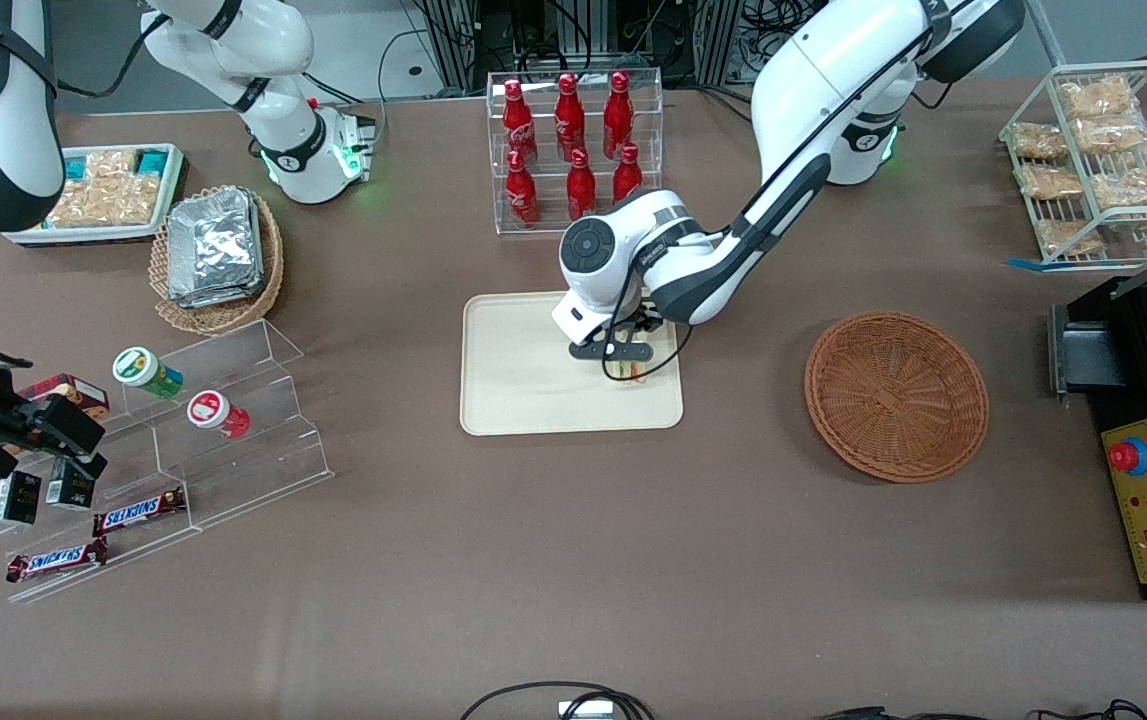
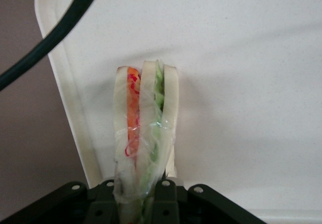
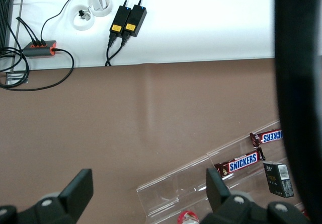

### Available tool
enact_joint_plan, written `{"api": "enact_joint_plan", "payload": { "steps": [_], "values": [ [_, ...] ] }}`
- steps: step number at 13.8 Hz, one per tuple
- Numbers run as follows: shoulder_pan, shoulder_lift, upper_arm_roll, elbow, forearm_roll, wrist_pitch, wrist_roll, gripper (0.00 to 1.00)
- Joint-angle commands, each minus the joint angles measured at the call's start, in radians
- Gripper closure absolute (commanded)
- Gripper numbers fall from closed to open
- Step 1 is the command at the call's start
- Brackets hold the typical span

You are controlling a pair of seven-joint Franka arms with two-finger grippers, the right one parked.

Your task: Place sandwich from basket to tray

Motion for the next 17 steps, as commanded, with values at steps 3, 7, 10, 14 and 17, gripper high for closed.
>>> {"api": "enact_joint_plan", "payload": {
  "steps": [3,7,10,14,17],
  "values": [
    [-0.018,0.014,0.005,0.021,0.024,0.001,-0.045,0.0],
    [-0.001,-0.026,0.005,0.049,0.007,-0.017,-0.07,0.0],
    [0.034,-0.031,0.007,0.143,0.007,-0.067,-0.148,0.0],
    [0.127,-0.043,0.007,0.282,0.007,-0.21,-0.199,0.0],
    [0.239,-0.094,0.005,0.302,0.007,-0.288,-0.187,0.0]
  ]
}}
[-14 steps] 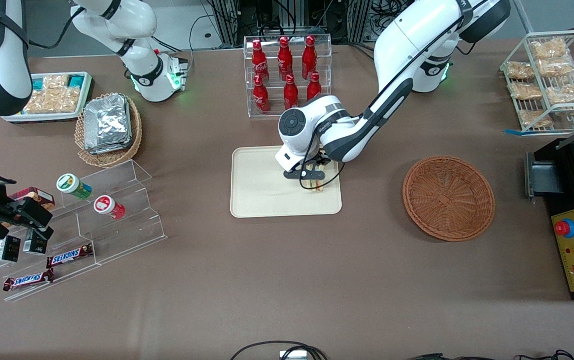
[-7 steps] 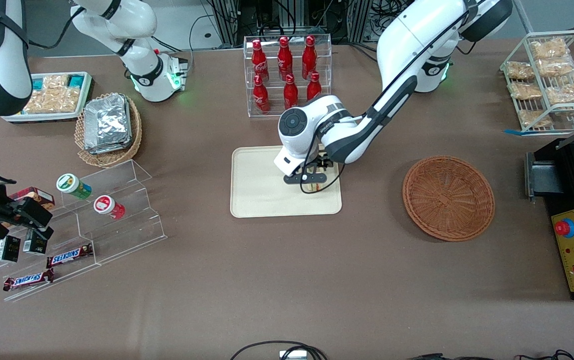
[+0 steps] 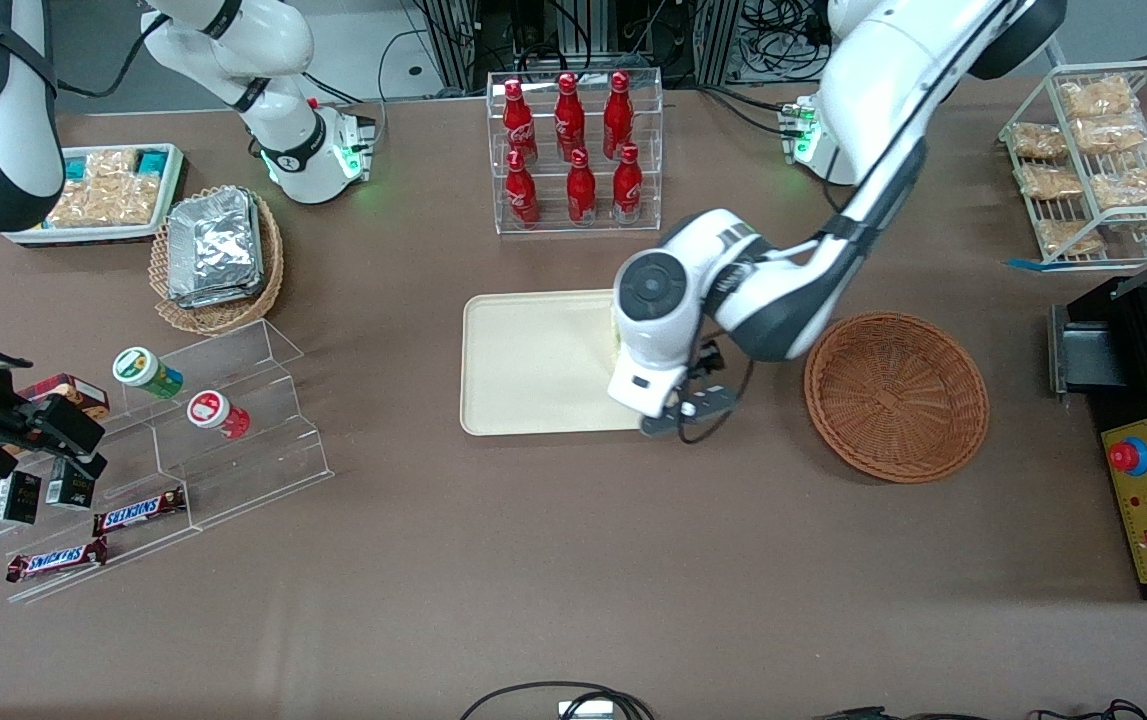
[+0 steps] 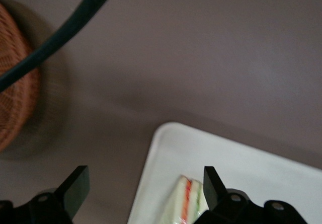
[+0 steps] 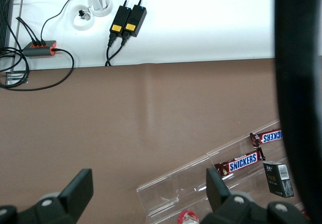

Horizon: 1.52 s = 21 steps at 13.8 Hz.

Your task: Place sandwich from basket to tray

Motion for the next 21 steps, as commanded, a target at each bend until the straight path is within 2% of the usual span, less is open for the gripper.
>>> {"api": "enact_joint_plan", "payload": {
  "steps": [1,3,6,12,13,16,19,21],
  "values": [
    [0.092,-0.059,-0.01,0.0,0.005,-0.054,-0.011,0.0],
    [0.158,-0.087,-0.01,0.001,0.009,-0.077,-0.003,0.0],
    [0.215,-0.145,-0.011,0.003,0.003,-0.141,0.139,0.0],
    [0.344,-0.249,-0.01,0.001,-0.081,-0.235,0.406,0.0],
    [0.363,-0.278,-0.005,-0.005,-0.113,-0.241,0.466,0.0],
    [0.347,-0.355,0.107,-0.02,-0.207,-0.264,0.625,0.0],
    [0.341,-0.428,0.185,-0.06,-0.245,-0.285,0.798,0.0],
    [0.317,-0.479,0.268,-0.08,-0.323,-0.285,0.929,0.0]
  ]
}}
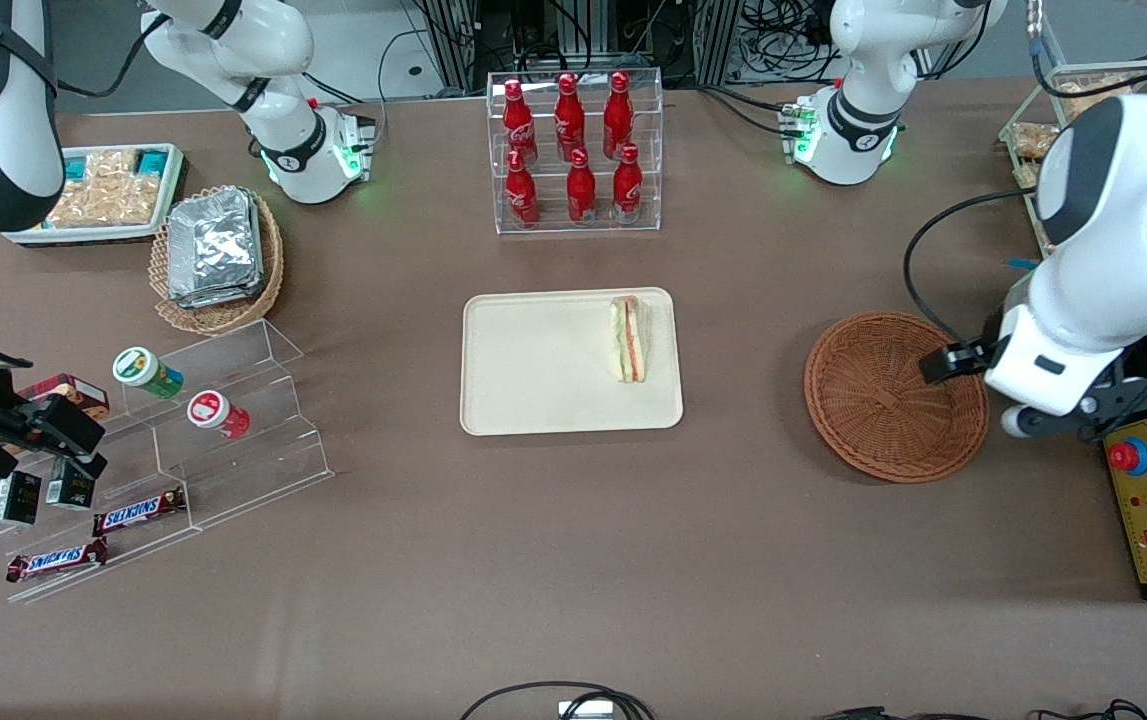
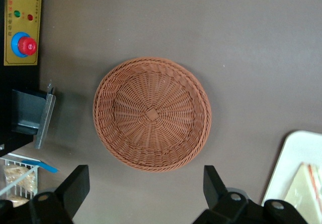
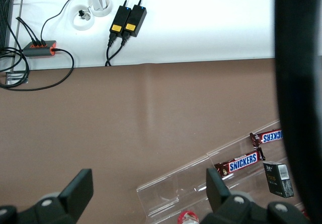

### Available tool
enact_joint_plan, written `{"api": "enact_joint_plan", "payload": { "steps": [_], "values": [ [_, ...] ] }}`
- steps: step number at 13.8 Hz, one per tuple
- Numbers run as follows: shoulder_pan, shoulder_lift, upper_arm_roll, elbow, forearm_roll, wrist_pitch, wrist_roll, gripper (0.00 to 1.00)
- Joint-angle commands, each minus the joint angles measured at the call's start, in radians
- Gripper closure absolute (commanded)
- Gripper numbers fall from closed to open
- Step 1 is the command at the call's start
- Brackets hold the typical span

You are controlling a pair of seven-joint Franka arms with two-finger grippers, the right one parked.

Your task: Place sandwich from basket to tray

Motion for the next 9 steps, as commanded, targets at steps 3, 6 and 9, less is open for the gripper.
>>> {"api": "enact_joint_plan", "payload": {
  "steps": [3,6,9],
  "values": [
    [-0.057,-0.151,0.157,-0.075,-0.096,-0.007,0.259,0.0],
    [-0.057,-0.208,0.174,-0.076,-0.108,-0.051,0.401,0.0],
    [-0.057,-0.227,0.179,-0.076,-0.139,-0.081,0.428,0.0]
  ]
}}
